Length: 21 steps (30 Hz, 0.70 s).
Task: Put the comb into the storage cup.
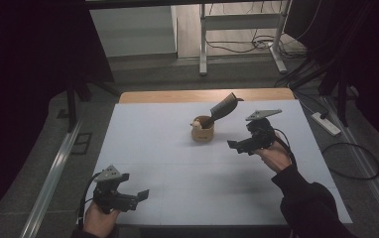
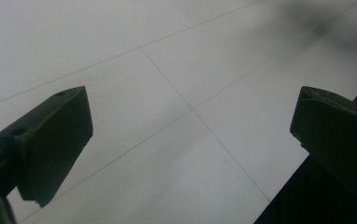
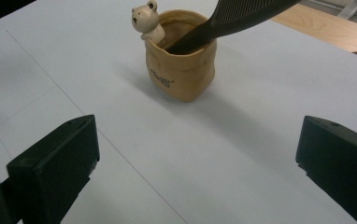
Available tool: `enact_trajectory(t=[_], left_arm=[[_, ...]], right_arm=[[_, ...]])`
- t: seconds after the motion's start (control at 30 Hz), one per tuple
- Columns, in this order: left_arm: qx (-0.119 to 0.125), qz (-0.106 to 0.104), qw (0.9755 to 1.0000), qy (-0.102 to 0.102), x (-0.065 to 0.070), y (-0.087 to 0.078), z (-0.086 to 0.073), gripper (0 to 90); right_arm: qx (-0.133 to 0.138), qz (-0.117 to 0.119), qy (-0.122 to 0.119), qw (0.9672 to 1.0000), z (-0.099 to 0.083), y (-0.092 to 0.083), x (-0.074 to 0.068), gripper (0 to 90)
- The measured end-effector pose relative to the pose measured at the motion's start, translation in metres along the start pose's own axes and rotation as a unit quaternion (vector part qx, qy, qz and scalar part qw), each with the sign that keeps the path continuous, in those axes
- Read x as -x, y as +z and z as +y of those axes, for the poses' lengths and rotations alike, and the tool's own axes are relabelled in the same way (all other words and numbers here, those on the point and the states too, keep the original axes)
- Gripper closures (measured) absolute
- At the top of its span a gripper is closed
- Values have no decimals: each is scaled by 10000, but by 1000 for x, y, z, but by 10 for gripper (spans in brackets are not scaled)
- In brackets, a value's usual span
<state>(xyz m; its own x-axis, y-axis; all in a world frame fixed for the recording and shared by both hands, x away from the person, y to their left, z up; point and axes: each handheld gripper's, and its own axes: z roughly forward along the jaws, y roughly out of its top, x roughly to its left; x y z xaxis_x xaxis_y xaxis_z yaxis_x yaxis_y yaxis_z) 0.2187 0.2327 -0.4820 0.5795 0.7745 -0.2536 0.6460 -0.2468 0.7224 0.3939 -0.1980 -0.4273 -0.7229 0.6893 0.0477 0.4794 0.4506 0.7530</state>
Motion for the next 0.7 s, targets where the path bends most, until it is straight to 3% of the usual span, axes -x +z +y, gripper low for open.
enact_trajectory(t=[0.7], left_arm=[[6,13,10000,-25,0,0,0,1]], right_arm=[[-21,35,-80,10000,-15,-14,-9,0]])
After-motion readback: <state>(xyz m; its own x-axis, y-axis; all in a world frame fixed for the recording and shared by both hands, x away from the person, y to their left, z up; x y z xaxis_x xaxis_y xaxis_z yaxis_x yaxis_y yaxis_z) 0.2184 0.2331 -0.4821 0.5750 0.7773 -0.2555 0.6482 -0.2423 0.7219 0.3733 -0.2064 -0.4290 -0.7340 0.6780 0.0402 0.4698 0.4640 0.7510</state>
